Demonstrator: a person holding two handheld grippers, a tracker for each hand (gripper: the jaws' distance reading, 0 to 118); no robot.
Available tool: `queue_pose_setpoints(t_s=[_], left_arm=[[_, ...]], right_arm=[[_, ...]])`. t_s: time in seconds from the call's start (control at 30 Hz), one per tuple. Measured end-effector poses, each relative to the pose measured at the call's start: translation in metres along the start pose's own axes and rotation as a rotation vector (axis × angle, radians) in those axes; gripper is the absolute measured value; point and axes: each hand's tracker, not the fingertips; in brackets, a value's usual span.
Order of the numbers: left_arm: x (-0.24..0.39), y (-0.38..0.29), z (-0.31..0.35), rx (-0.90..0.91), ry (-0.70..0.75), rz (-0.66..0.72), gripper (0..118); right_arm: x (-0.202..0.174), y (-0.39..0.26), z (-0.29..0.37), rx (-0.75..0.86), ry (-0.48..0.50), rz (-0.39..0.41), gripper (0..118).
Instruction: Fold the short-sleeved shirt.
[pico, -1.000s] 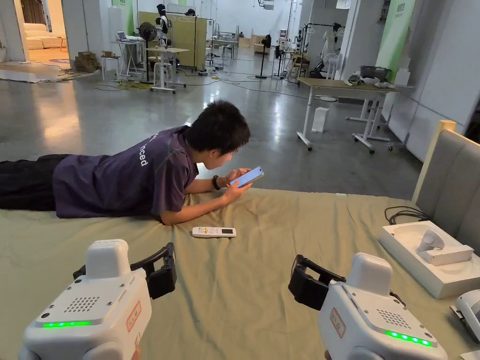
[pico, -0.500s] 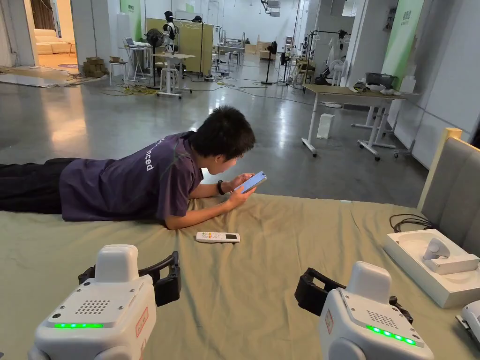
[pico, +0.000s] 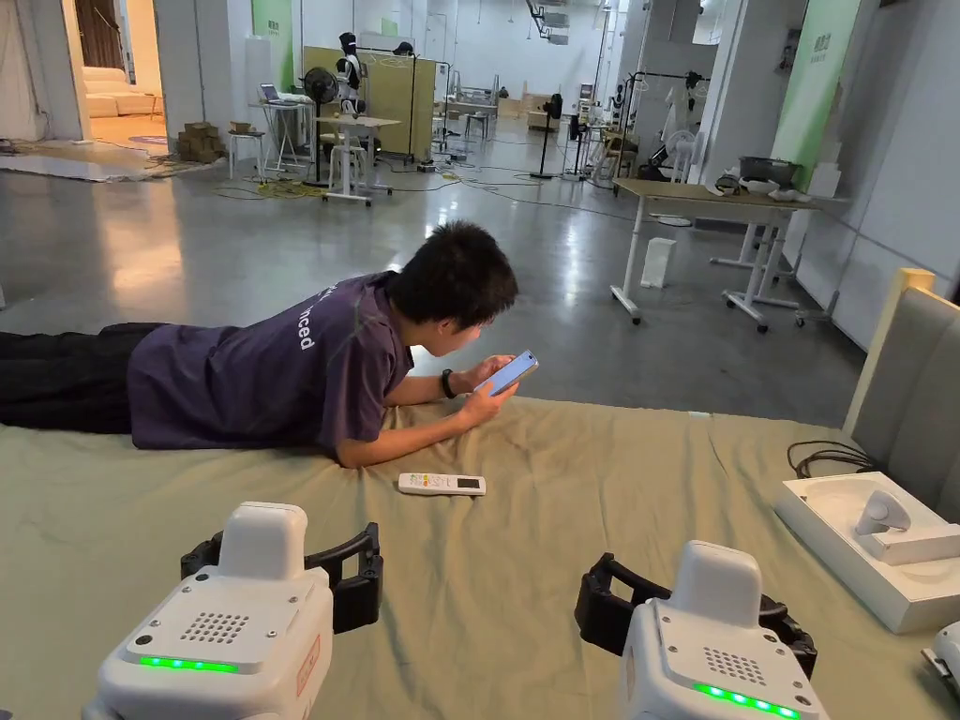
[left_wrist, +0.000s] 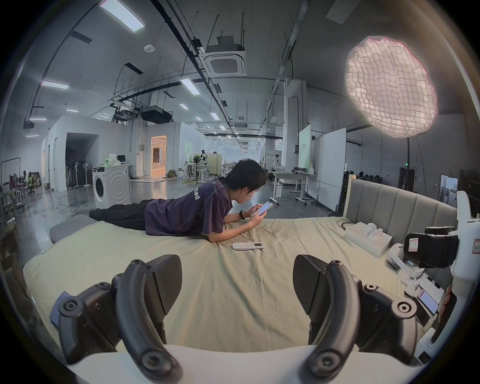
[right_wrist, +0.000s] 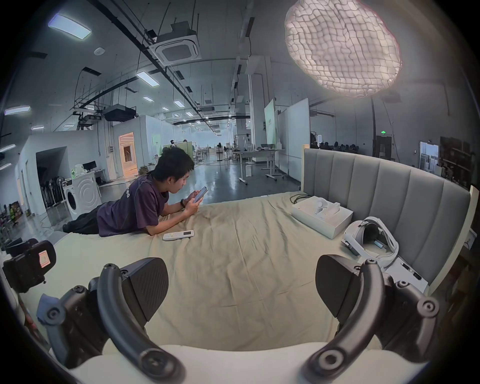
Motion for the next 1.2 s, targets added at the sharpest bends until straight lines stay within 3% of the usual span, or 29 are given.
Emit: queue_pose_setpoints(t_s=[0.2, 0.3, 0.43, 0.8, 0.97, 1.1, 1.2], left_arm=[[0.002, -0.002, 0.000, -0.009, -0.015, 0.013, 93], [0.003, -0.003, -0.001, -0.010, -0.021, 0.011, 93], [0.004, -0.004, -0.001, -0.010, -0.022, 0.001, 93], [0.001, -0.003, -0.005, 0.005, -0.016, -0.014, 93], [-0.001, -0.007, -0.008, 0.031, 0.014, -0.040, 93], [-0.005, -0.008, -0.009, 0.039, 0.010, -0.016, 93], [-0.007, -0.009, -0.009, 0.049, 0.010, -0.012, 93]], right_arm=[[0.002, 0.000, 0.000, -0.001, 0.016, -0.014, 113], [0.009, 0.002, -0.001, -0.029, 0.089, -0.059, 109], [0.013, 0.004, -0.003, -0.016, 0.064, -0.066, 111], [0.036, 0.001, -0.015, -0.064, 0.238, -0.197, 115], [0.033, -0.005, -0.017, -0.004, 0.205, -0.159, 116], [0.021, -0.008, -0.016, 0.045, 0.070, -0.050, 116], [0.018, -0.014, -0.014, 0.100, 0.074, -0.009, 117]])
